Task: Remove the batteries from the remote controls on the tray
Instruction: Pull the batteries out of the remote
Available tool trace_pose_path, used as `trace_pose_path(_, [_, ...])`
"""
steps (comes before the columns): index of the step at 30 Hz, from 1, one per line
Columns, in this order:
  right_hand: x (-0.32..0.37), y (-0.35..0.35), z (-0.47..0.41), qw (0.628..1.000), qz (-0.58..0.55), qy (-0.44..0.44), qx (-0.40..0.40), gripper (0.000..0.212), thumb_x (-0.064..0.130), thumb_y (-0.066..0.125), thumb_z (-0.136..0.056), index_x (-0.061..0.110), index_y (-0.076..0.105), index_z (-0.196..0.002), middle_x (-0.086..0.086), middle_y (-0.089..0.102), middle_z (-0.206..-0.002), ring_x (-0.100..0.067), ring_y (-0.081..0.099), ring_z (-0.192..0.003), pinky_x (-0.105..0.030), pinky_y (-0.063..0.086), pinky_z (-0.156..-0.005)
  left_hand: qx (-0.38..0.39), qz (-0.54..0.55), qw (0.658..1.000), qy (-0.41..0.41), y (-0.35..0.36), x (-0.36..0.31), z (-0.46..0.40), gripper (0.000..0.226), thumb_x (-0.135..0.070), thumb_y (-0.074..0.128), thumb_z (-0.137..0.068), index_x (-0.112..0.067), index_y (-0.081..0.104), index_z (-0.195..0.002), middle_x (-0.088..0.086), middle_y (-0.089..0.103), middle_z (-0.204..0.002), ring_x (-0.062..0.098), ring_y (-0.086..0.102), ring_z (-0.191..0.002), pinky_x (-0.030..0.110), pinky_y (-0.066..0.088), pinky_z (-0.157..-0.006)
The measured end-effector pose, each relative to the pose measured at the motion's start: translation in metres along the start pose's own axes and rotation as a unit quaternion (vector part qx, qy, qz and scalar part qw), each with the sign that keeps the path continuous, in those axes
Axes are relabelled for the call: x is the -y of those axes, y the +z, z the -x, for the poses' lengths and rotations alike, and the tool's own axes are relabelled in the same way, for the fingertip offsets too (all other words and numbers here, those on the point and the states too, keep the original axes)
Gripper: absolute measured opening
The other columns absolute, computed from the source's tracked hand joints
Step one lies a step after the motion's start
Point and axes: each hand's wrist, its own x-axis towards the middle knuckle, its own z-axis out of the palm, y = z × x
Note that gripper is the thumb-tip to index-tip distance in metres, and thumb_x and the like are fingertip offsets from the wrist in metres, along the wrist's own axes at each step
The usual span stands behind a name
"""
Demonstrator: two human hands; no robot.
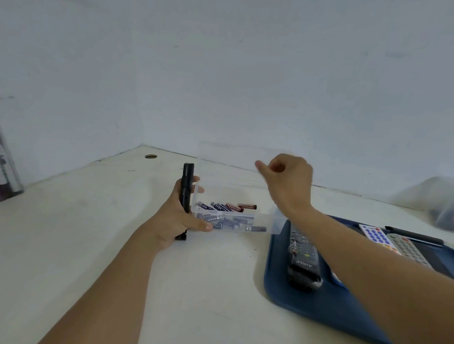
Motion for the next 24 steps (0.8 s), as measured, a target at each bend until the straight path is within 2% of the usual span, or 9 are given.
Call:
trace_pose_path(2, [0.003, 0.002, 0.015, 0.980, 0.100, -0.064, 0.162, 0.024, 0.035, 0.069, -0.089, 0.021, 0.071, -0.070, 0.008, 0.068, -0.067, -0.008, 0.062, -0.062, -0.025, 0.050, -0.062, 0.014, -0.007, 1.000, 0.009, 0.000, 0.001, -0.001, 0.109, 0.007, 0.090, -0.046, -0.039, 0.046, -0.135, -0.006, 0.050, -0.131, 0.009, 0.054, -0.109, 0.030, 0.058, -0.078])
trace_pose_path(4, [0.004, 0.007, 0.020, 0.949, 0.165, -0.088, 0.255, 0.027, 0.022, 0.062, -0.090, 0.020, 0.071, -0.065, 0.005, 0.069, -0.065, -0.012, 0.062, -0.060, -0.029, 0.054, -0.064, 0.024, -0.003, 1.000, 0.014, 0.001, 0.001, -0.001, 0.110, 0.013, 0.089, -0.048, -0.041, 0.048, -0.135, -0.005, 0.049, -0.131, 0.015, 0.054, -0.112, 0.035, 0.060, -0.077])
trace_pose_path(7, [0.003, 0.016, 0.010, 0.930, 0.211, -0.062, 0.294, 0.047, 0.015, 0.066, -0.089, 0.022, 0.048, -0.046, 0.003, 0.051, -0.050, -0.017, 0.049, -0.050, -0.029, 0.049, -0.060, 0.018, -0.016, 1.000, 0.018, 0.001, 0.002, -0.001, 0.109, 0.006, 0.089, -0.045, -0.045, 0.050, -0.133, -0.008, 0.050, -0.131, 0.017, 0.052, -0.119, 0.040, 0.060, -0.082])
trace_pose_path(9, [0.005, 0.025, 0.004, 0.914, 0.244, -0.032, 0.323, 0.039, 0.023, 0.077, -0.085, 0.014, 0.058, -0.052, -0.003, 0.058, -0.056, -0.020, 0.055, -0.055, -0.029, 0.052, -0.061, 0.009, -0.034, 0.999, 0.024, 0.000, 0.004, -0.002, 0.108, 0.002, 0.090, -0.044, -0.048, 0.050, -0.131, -0.009, 0.051, -0.130, 0.018, 0.050, -0.119, 0.040, 0.059, -0.085])
trace_pose_path(11, [0.007, 0.032, 0.000, 0.906, 0.252, -0.004, 0.341, 0.020, 0.026, 0.084, -0.079, 0.008, 0.076, -0.075, -0.006, 0.073, -0.077, -0.021, 0.068, -0.070, -0.032, 0.059, -0.071, 0.002, -0.040, 0.999, 0.023, -0.001, 0.005, -0.002, 0.108, 0.000, 0.091, -0.042, -0.050, 0.051, -0.129, -0.009, 0.051, -0.129, 0.019, 0.051, -0.112, 0.040, 0.059, -0.084])
trace_pose_path(14, [0.006, 0.037, -0.005, 0.893, 0.268, 0.000, 0.360, 0.022, 0.012, 0.088, -0.073, 0.010, 0.080, -0.094, -0.004, 0.077, -0.093, -0.021, 0.072, -0.087, -0.036, 0.061, -0.082, -0.010, -0.060, 0.998, 0.022, -0.001, 0.005, -0.002, 0.108, -0.003, 0.092, -0.041, -0.052, 0.051, -0.129, -0.009, 0.051, -0.129, 0.019, 0.051, -0.110, 0.045, 0.057, -0.086])
trace_pose_path(17, [0.002, 0.036, -0.009, 0.874, 0.297, -0.020, 0.384, 0.021, -0.001, 0.082, -0.074, 0.012, 0.081, -0.090, -0.001, 0.077, -0.092, -0.019, 0.072, -0.087, -0.035, 0.061, -0.081, -0.017, -0.074, 0.997, 0.016, 0.000, 0.004, -0.003, 0.110, -0.006, 0.093, -0.043, -0.047, 0.048, -0.134, -0.009, 0.051, -0.129, 0.017, 0.049, -0.104, 0.042, 0.056, -0.088])
trace_pose_path(21, [0.001, 0.032, -0.012, 0.866, 0.297, -0.029, 0.401, 0.008, 0.012, 0.075, -0.085, 0.009, 0.080, -0.090, -0.005, 0.076, -0.089, -0.020, 0.069, -0.085, -0.034, 0.060, -0.080, -0.015, -0.086, 0.996, 0.014, 0.001, 0.004, -0.004, 0.112, 0.007, 0.096, -0.051, -0.041, 0.046, -0.139, -0.005, 0.050, -0.131, 0.017, 0.046, -0.101, 0.036, 0.055, -0.082])
trace_pose_path(24, [0.008, 0.030, -0.016, 0.849, 0.343, -0.042, 0.400, 0.008, 0.007, 0.069, -0.083, 0.003, 0.069, -0.076, -0.008, 0.066, -0.072, -0.024, 0.065, -0.070, -0.031, 0.056, -0.063, -0.029, -0.097, 0.995, 0.014, 0.001, 0.004, -0.004, 0.114, 0.004, 0.097, -0.047, -0.044, 0.047, -0.137, -0.005, 0.051, -0.131, 0.019, 0.051, -0.103, 0.036, 0.056, -0.083])
